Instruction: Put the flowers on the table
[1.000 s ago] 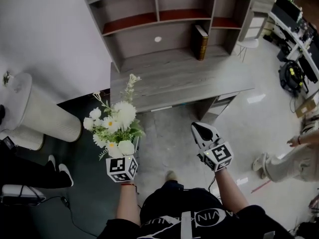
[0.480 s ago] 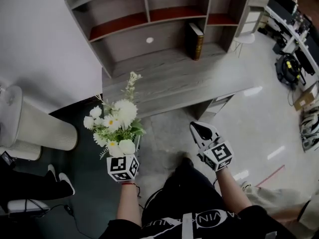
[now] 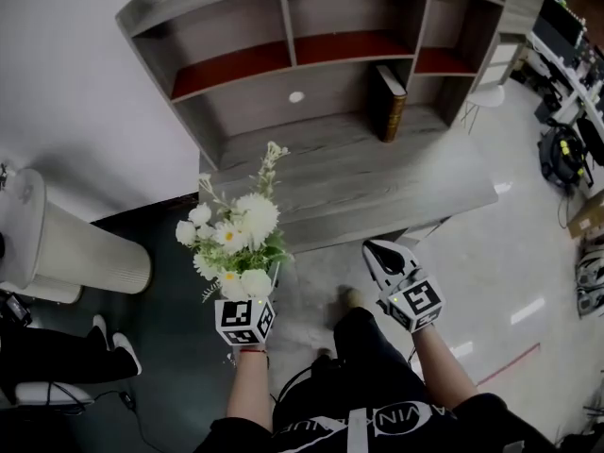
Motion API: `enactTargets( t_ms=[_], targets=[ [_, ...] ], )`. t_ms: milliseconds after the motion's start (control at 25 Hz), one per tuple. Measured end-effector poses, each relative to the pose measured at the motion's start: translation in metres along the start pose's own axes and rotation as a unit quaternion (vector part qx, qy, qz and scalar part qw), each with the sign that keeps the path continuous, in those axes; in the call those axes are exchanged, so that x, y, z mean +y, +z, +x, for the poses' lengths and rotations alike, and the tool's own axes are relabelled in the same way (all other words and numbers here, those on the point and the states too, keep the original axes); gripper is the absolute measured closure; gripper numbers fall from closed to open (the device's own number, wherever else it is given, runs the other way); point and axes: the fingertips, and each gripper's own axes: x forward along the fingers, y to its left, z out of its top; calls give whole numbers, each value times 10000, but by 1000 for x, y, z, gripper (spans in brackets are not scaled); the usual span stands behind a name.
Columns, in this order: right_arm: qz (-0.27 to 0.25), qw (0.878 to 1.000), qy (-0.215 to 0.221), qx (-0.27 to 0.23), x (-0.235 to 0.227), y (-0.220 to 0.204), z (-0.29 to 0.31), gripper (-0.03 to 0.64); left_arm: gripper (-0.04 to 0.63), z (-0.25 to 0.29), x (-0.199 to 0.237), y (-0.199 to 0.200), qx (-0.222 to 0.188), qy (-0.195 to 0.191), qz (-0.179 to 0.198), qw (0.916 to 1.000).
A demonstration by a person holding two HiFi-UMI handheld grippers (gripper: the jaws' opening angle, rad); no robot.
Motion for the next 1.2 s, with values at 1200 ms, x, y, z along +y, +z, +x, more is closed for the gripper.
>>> enactTargets(
  t_ms=[1200],
  targets=[
    [-23,9900,1356,379,-7,-13,56,609,259,57,3,-2,71,724,-184,9972]
  ],
)
